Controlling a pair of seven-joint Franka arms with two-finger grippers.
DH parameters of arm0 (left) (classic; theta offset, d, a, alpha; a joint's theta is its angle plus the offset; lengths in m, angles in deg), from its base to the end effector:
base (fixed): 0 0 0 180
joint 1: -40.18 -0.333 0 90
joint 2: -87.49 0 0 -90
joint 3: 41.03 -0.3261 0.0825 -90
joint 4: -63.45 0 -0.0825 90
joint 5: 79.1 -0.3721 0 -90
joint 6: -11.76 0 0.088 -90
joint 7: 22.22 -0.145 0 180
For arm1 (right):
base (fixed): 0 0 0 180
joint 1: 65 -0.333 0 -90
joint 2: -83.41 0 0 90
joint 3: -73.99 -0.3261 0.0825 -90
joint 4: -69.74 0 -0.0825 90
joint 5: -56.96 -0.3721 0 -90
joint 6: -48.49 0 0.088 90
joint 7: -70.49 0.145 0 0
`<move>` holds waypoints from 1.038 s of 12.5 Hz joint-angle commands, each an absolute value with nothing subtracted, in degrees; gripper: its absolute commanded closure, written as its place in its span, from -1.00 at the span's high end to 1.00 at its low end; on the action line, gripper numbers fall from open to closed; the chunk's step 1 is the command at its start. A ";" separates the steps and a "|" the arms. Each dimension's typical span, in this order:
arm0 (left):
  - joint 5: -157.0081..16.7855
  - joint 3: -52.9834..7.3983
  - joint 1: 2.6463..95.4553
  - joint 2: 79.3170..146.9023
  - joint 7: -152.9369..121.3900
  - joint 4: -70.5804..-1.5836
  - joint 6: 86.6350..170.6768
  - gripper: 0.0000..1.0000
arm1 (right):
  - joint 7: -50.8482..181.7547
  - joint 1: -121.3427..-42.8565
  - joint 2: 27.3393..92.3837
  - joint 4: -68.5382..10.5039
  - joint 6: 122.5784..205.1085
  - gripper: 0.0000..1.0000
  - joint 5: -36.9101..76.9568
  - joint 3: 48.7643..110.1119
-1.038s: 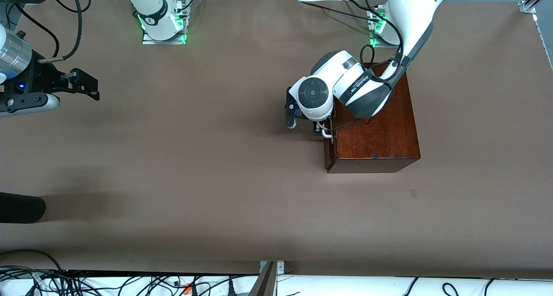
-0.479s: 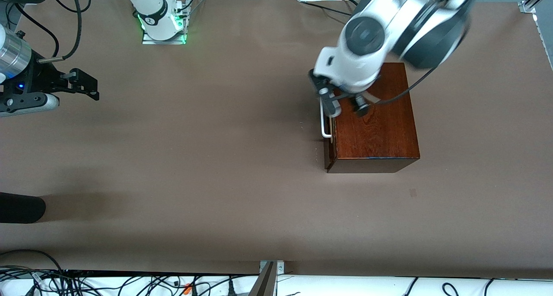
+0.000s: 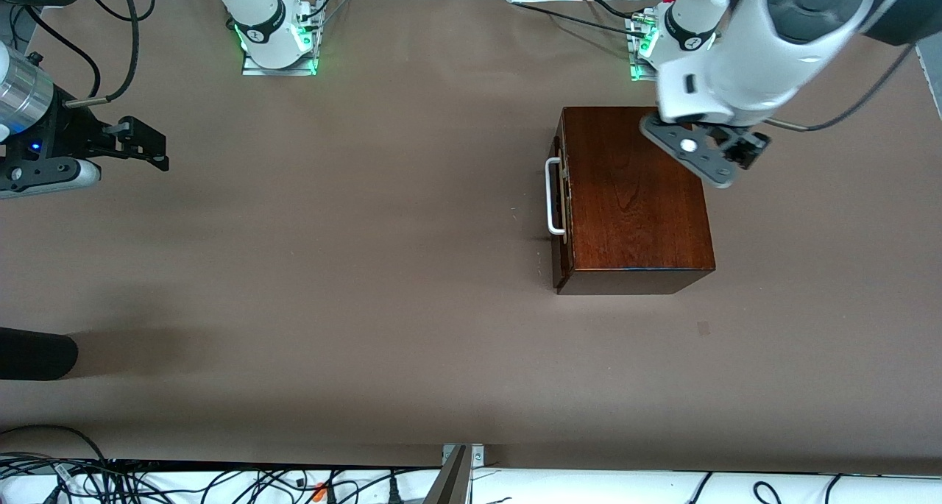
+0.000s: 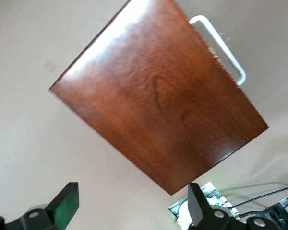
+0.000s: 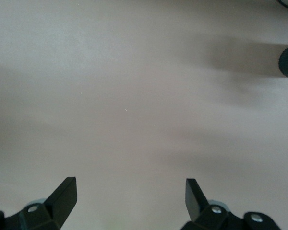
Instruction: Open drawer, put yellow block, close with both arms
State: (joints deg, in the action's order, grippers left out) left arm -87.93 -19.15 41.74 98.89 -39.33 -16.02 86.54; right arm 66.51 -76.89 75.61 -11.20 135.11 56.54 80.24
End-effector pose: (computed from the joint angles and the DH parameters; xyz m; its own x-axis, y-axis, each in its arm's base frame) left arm 0.5315 -0.1809 0.5568 0.7413 -0.6123 -0.2748 -0.6367 -0.7711 0.0006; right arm 0.5752 0.0623 0.5878 0.9851 0.1679 -0.0366 0.1682 -0.9857 0.0049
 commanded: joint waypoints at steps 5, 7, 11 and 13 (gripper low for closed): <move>-76.73 -39.08 42.80 90.07 -34.73 -24.48 97.24 1.00 | 67.32 -76.34 76.38 -11.03 134.18 1.00 55.64 79.96; -77.52 -39.80 43.51 85.57 -23.34 -29.69 102.97 1.00 | 67.32 -76.34 76.38 -11.03 134.18 1.00 55.64 80.05; -77.17 -43.31 45.27 82.92 -17.65 -34.54 104.82 1.00 | 67.32 -76.25 76.30 -11.12 134.18 1.00 55.64 80.05; -77.34 -43.32 45.36 83.01 -17.48 -34.46 104.83 1.00 | 67.32 -76.16 76.29 -11.12 134.18 1.00 55.64 80.05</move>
State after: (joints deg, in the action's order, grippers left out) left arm -77.89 -42.37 44.43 84.78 -18.11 -32.21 103.32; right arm 66.58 -76.80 75.61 -11.18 135.07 56.54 80.30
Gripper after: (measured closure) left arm 0.000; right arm 0.000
